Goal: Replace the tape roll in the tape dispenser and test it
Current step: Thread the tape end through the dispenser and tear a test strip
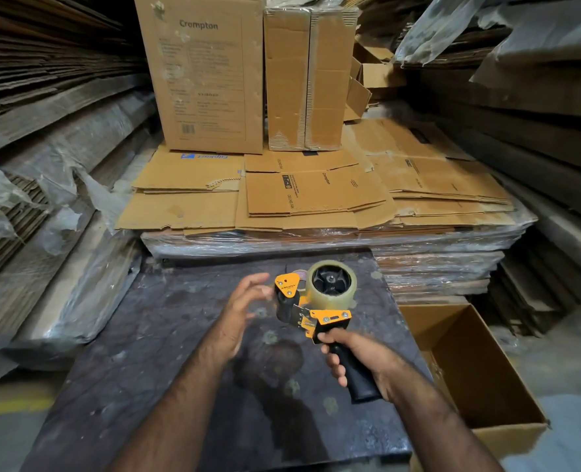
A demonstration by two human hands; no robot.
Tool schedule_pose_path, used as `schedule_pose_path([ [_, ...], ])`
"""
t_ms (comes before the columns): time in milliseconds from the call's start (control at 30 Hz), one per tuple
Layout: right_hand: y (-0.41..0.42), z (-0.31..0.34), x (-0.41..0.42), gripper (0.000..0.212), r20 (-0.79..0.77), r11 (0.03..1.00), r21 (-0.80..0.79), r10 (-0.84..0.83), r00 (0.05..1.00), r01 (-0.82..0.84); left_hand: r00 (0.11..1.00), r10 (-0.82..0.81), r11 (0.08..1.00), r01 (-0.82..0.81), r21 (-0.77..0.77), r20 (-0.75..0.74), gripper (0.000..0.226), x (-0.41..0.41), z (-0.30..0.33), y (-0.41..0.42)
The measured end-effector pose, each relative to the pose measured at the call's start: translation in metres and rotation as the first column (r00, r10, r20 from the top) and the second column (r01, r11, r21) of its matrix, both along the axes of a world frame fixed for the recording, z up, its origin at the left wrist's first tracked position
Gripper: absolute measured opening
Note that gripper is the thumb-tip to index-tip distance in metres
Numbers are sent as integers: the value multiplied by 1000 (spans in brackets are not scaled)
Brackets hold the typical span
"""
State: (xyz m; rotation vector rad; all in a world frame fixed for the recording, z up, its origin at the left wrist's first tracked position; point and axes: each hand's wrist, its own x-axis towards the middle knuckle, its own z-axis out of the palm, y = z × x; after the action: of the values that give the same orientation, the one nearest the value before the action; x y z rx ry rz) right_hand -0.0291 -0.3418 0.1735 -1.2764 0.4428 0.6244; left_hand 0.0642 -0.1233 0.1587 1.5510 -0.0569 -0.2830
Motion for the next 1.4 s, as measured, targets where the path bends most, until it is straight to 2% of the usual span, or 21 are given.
schedule_pose_path([
  [67, 3, -2, -1, 18, 86, 986, -153, -45, 995, 58, 987, 114, 989, -123, -77, -110, 70, 3, -2, 1],
  [133, 3, -7, 0, 15, 210, 906, -399, -61, 976, 143, 970, 184, 980, -194, -51, -159, 77, 5, -6, 4],
  [200, -1, -15, 1, 20, 339, 706, -679, 55, 939, 203, 961, 216, 975, -221, -8, -171, 72, 6, -10, 8],
  [267, -4, -24, -2, 32, 336, 455, -865, 205, 919, 214, 964, 198, 979, -202, -6, -180, 65, 6, -10, 10],
  [300, -5, -27, -4, 38, 322, 360, -906, 242, 915, 224, 968, 174, 984, -178, -5, -183, 65, 6, -12, 11],
  [433, 0, -39, -13, 43, 259, 132, -965, 365, 894, 226, 982, -35, 999, 36, 2, -188, 62, -5, -13, 10],
  [600, 16, -43, -20, 44, 165, -60, -976, 429, 888, 211, 956, -151, 970, 193, 148, -253, 58, -20, -16, 8],
  [733, 29, -47, -26, 43, 167, -111, -966, 430, 887, 235, 950, -181, 964, 222, 144, -255, 45, -27, -24, 14],
  [833, 38, -53, -27, 41, 216, -113, -950, 436, 873, 292, 970, -129, 976, 161, 147, -205, 47, -29, -31, 19],
  [933, 46, -56, -27, 37, 236, -123, -939, 447, 863, 320, 988, -96, 985, 112, 133, -122, 40, -33, -34, 25],
  [1100, 55, -59, -28, 32, 231, -145, -937, 426, 874, 319, 994, -65, 987, 77, 139, -89, 35, -39, -38, 38],
  [1233, 63, -63, -24, 31, 224, -166, -930, 453, 863, 328, 996, -39, 987, 53, 155, -86, 37, -41, -42, 51],
  [1400, 80, -60, -24, 32, 220, -113, -947, 454, 863, 300, 988, -10, 989, 32, 141, -154, 42, -41, -40, 66],
])
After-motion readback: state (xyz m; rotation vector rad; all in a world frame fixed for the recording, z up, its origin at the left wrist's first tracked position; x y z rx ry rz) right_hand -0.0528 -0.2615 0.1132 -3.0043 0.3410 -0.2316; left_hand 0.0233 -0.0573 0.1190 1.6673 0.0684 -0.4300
